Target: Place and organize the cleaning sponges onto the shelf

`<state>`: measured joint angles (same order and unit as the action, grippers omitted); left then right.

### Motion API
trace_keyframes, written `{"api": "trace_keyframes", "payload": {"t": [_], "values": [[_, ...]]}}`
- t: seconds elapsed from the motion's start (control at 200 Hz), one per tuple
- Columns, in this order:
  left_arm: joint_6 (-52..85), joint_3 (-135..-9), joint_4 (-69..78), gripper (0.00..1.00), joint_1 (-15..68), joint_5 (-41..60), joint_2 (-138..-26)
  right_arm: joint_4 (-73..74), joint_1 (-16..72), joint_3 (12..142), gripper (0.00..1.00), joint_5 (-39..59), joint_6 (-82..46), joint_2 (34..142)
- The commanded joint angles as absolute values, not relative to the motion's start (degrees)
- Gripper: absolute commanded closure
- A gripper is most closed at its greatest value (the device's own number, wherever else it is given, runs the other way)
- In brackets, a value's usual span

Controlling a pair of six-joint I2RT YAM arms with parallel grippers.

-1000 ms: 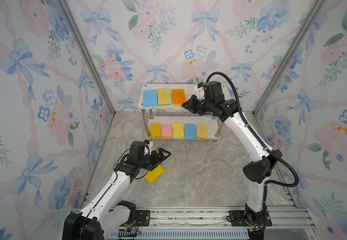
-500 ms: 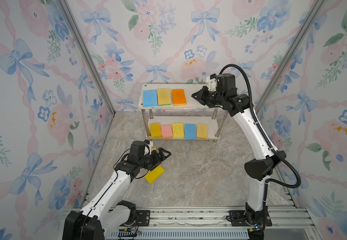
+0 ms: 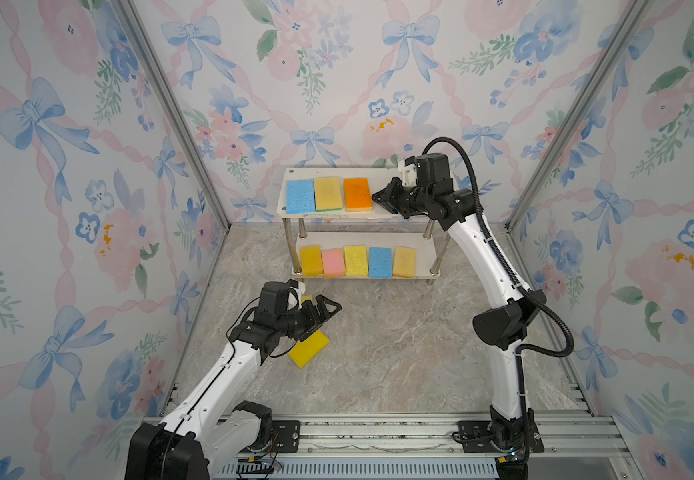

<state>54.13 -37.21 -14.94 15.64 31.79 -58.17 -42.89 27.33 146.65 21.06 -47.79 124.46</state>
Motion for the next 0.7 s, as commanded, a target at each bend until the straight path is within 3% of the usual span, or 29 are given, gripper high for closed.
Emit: {"api": "trace_keyframes", "payload": {"t": [0.0, 0.435, 0.695], "values": [[52.75, -37.11, -15.47, 0.02, 15.21, 32.03, -57.36, -43.20, 28.47, 148.28, 1.00, 22.32, -49.04, 126.21], [52.71, -36.19, -15.51, 0.02, 15.20, 32.15, -56.08, -43.25, 28.79, 148.51, 1.00, 20.95, -48.81, 125.57], [49.30, -38.61, -21.59, 0.02, 15.20, 27.96, -56.43, -45.67, 27.24, 143.80, 0.99, 18.33, -43.42, 116.06]]}}
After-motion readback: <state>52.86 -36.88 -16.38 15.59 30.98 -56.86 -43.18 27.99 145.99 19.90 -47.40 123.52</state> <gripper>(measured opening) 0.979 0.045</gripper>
